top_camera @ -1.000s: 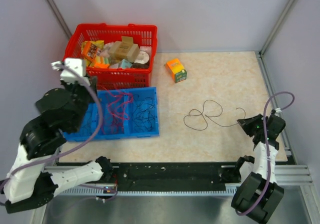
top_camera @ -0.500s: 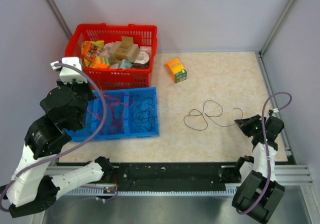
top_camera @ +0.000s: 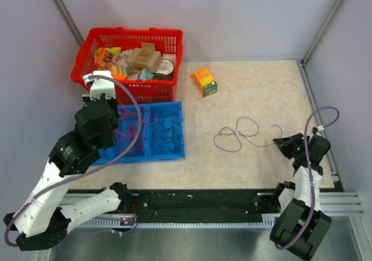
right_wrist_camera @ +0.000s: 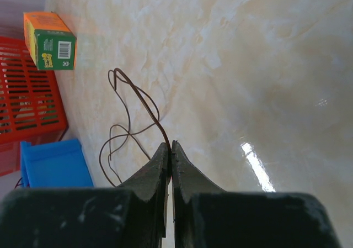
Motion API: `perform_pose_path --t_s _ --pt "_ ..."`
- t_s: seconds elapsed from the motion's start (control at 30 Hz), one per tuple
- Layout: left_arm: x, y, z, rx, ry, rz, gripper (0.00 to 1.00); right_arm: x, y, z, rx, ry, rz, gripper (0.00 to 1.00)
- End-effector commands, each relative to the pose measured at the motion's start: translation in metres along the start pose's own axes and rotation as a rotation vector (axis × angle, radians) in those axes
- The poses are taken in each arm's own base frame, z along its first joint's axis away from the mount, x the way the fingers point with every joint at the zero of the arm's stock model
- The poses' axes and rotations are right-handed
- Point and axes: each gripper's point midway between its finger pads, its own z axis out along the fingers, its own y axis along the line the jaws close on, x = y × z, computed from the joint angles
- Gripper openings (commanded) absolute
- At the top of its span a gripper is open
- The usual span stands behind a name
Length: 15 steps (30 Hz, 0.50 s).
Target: Untangle the cables
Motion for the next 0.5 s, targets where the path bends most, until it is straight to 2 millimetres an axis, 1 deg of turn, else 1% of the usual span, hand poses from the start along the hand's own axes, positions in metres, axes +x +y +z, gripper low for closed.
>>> perform_pose_path --t_s 0.0,0.07,0.13,0.23,0.3,0.4,0.47 --pt "0.047 -0.019 0.011 0.005 0.087 -0.060 0.00 -0.001 0.004 0.002 -0.026 -0.006 -0.021 0.00" --pt "0.078 -0.038 0.018 0.032 0.161 -0.101 0.00 -0.001 0.005 0.002 -0.031 -0.003 -0.023 0.00" --pt "0.114 -0.049 0.025 0.024 0.253 -0.129 0.00 0.000 0.005 0.002 -0.033 0.000 -0.024 0.00" --pt "0.165 -0.053 0.035 -0.035 0.375 -0.171 0.00 0.001 0.005 0.002 -0.033 0.004 -0.021 0.00" --pt "0.196 -0.054 0.042 -0.055 0.457 -0.245 0.00 0.001 0.005 0.002 -0.036 0.003 -0.022 0.00" --pt "0.242 -0.065 0.049 -0.048 0.562 -0.332 0.00 0.001 0.006 0.002 -0.039 0.004 -0.024 0.00" --pt "0.262 -0.065 0.055 -0.065 0.602 -0.385 0.00 0.001 0.006 0.002 -0.040 0.005 -0.025 0.00"
